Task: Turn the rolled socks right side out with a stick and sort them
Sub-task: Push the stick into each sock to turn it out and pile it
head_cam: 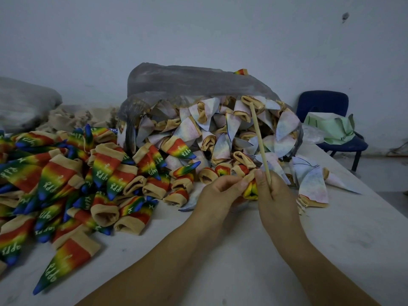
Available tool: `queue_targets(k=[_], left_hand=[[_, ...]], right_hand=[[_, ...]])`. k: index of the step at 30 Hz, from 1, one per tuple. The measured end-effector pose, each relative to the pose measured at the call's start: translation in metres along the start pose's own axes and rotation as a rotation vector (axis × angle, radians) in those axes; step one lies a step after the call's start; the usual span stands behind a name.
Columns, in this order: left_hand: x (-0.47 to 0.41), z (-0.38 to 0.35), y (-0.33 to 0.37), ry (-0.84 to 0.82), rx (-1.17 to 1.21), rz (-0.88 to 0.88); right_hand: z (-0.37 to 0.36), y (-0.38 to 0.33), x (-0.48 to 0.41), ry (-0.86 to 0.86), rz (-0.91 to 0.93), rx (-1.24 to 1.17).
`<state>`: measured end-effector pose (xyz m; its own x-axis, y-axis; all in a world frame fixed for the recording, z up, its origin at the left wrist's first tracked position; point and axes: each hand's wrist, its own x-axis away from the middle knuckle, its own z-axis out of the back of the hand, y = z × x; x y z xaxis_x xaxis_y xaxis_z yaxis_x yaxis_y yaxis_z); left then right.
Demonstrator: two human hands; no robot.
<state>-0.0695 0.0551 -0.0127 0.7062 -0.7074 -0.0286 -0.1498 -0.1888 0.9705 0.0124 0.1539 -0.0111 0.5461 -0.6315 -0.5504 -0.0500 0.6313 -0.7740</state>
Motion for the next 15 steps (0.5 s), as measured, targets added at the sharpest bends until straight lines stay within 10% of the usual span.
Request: queue_targets(k=[9,15], left_hand=[[-0.003,-0.005,0.005,0.062,0.28,0.102],[-0.001,-0.005,0.011,-0.008,0.411,0.19]], right_hand=[[-0.007,-0.006,0.003,0.039,0.115,0.276],[-0.006,-0.004,0.002,-0.075,-0.099,-0.05]])
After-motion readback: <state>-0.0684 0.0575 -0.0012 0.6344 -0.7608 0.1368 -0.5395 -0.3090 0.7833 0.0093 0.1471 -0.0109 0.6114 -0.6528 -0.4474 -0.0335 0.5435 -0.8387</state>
